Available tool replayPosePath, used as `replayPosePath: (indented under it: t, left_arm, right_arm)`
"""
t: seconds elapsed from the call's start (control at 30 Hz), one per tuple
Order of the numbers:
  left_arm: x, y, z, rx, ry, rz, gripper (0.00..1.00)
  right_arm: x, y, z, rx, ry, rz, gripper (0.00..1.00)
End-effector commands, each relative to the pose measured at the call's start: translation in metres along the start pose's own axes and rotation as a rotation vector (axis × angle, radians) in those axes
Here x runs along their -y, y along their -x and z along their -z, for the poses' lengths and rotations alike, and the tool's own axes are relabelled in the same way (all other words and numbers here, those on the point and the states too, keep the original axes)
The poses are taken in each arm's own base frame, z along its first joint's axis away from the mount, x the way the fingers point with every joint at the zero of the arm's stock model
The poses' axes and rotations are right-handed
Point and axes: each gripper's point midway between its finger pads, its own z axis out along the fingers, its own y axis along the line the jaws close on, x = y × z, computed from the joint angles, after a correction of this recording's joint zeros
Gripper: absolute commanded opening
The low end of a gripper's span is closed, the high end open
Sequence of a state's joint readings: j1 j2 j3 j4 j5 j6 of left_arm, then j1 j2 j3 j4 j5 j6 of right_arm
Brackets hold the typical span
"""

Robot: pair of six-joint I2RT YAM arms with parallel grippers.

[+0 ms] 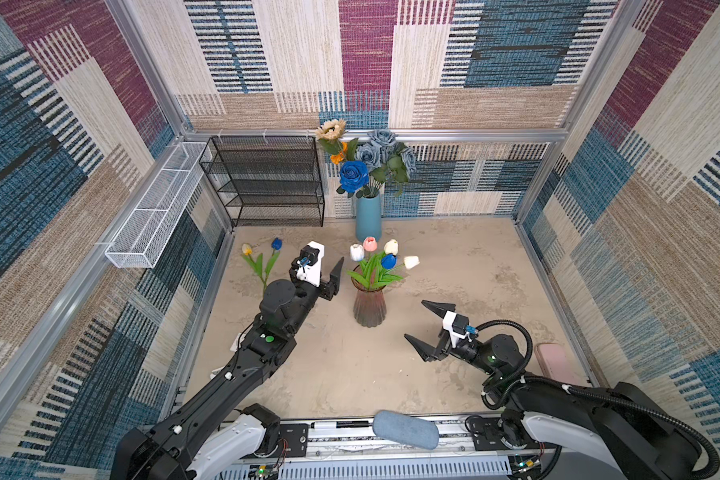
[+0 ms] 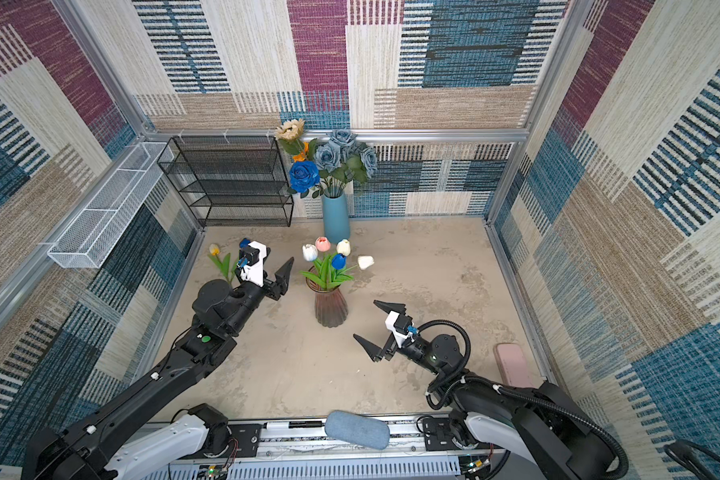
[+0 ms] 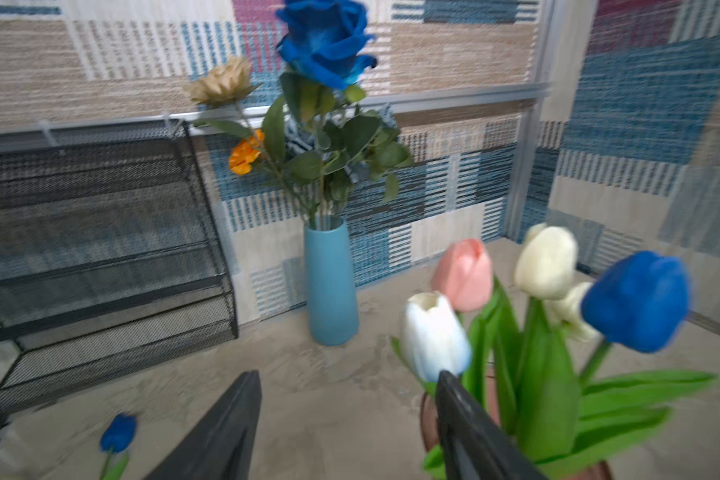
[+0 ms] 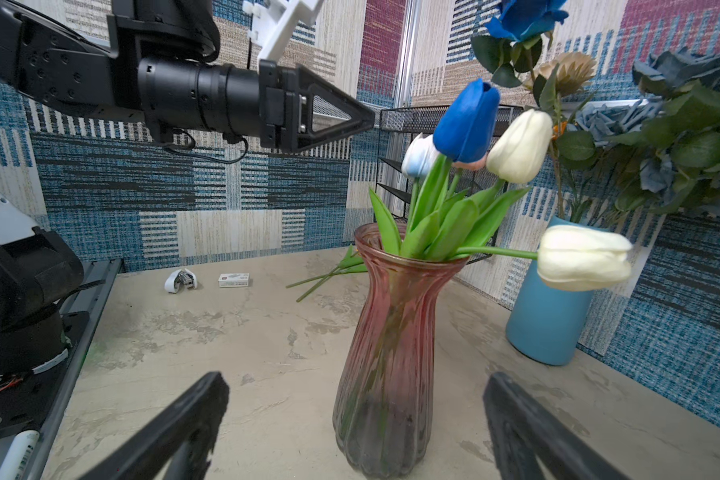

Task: Arrange the flowers into the vase
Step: 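Open the left gripper and move it back to the loose tulips, then grasp the yellow tulip stem with the left gripper and lift it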

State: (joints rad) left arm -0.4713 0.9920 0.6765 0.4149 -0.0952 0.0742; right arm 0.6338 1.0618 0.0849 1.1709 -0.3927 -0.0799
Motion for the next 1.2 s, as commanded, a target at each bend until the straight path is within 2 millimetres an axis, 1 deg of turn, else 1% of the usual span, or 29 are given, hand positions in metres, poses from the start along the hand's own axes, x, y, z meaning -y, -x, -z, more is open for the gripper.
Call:
replayPosePath:
  t: [0.0, 0.07, 0.13, 0.17, 0.23, 0.27, 0.37, 0.53, 0.57, 0.63, 0.7, 0.77, 0.93, 0.97, 1.07, 1.17]
  left_arm:
    - [-0.042, -0.033, -0.002, -0.155, 0.163, 0.024, 0.71]
    - [-0.081, -0.054, 0.000, -0.240, 0.300, 0.101, 0.71]
    - [-0.109, -0.079, 0.003, -0.334, 0.396, 0.166, 0.72]
    - [-0.122, -0.092, 0.005, -0.380, 0.443, 0.195, 0.74]
    - [-0.145, -0.116, 0.008, -0.485, 0.518, 0.254, 0.80]
    - [-0.156, -0.130, 0.012, -0.550, 0.553, 0.295, 0.79]
    - [-0.175, -0.166, 0.015, -0.691, 0.585, 0.396, 0.74]
    - [-0.198, -0.205, 0.022, -0.819, 0.646, 0.481, 0.72]
    - [-0.201, -0.211, 0.021, -0.842, 0.640, 0.497, 0.68]
    - [-0.207, -0.223, 0.023, -0.887, 0.646, 0.526, 0.65]
    - [-0.213, -0.232, 0.022, -0.918, 0.643, 0.545, 0.59]
    - [-0.221, -0.242, 0.022, -0.942, 0.658, 0.556, 0.58]
    - [-0.233, -0.259, 0.022, -1.021, 0.693, 0.566, 0.57]
    - [-0.235, -0.263, 0.021, -1.037, 0.700, 0.563, 0.55]
    - [-0.241, -0.268, 0.018, -1.072, 0.715, 0.561, 0.55]
    - [-0.246, -0.268, 0.003, -1.055, 0.684, 0.548, 0.55]
  right_arm:
    - [-0.001, 0.007, 0.001, 0.032, 0.003, 0.008, 1.00]
    - [0.000, 0.006, 0.000, 0.025, 0.000, 0.005, 1.00]
    - [0.001, 0.007, 0.000, 0.026, -0.009, 0.006, 1.00]
    - [0.001, 0.007, 0.001, 0.027, -0.011, 0.008, 1.00]
    - [0.001, 0.010, 0.003, 0.037, -0.013, 0.011, 1.00]
    - [0.001, 0.010, 0.003, 0.037, -0.013, 0.012, 1.00]
    - [0.000, 0.007, 0.000, 0.025, 0.002, 0.005, 1.00]
    - [-0.001, 0.008, 0.000, 0.026, 0.008, 0.006, 1.00]
    - [0.000, 0.006, -0.001, 0.020, 0.004, 0.006, 1.00]
    - [0.000, 0.004, -0.003, 0.009, 0.006, 0.005, 1.00]
    - [-0.001, 0.005, -0.003, 0.009, 0.014, 0.004, 1.00]
    - [-0.002, 0.006, -0.002, 0.015, 0.015, 0.007, 1.00]
    - [-0.001, 0.005, -0.002, 0.011, 0.011, 0.006, 1.00]
    - [-0.002, 0.005, -0.003, 0.011, 0.016, 0.005, 1.00]
    - [-0.001, 0.004, -0.004, 0.007, 0.018, 0.004, 1.00]
    - [0.000, 0.000, -0.006, -0.009, 0.017, 0.002, 1.00]
